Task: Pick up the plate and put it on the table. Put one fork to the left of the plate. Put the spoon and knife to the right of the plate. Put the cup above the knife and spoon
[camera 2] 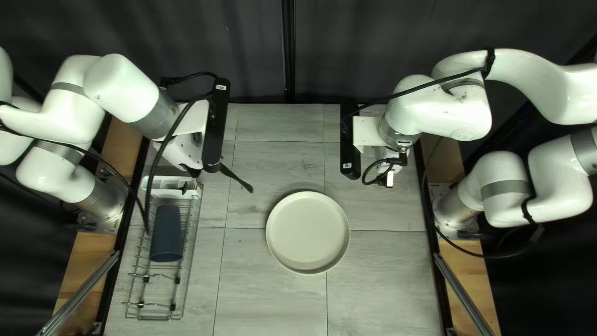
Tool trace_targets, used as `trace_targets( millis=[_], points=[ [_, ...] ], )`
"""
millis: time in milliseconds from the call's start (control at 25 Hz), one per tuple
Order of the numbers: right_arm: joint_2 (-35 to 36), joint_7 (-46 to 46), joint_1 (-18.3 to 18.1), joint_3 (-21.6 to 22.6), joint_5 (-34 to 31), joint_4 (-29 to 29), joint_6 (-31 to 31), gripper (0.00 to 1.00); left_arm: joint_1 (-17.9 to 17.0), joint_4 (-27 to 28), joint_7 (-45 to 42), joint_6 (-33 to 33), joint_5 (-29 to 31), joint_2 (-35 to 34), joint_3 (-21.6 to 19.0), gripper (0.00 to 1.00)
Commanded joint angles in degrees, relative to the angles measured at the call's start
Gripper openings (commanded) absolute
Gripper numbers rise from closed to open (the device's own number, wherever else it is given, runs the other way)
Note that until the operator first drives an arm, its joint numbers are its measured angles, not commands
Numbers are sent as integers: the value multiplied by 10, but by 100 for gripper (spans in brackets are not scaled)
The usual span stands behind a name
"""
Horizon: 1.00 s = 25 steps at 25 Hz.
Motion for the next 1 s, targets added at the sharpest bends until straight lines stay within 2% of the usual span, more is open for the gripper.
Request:
trace_targets(
  millis=[40, 840, 1000],
  points=[
    [0, 0, 0, 0, 0, 0, 0, 100, -12, -10, 24, -57, -25, 34, 19, 0],
    [0, 0, 2, 5, -6, -4, -4, 100, -15, -17, 29, -72, -30, 38, 21, 0],
    [-10, 66, -9, 31, -6, -31, -21, 100, -15, -17, 29, -72, -30, 38, 21, 0]
  ],
)
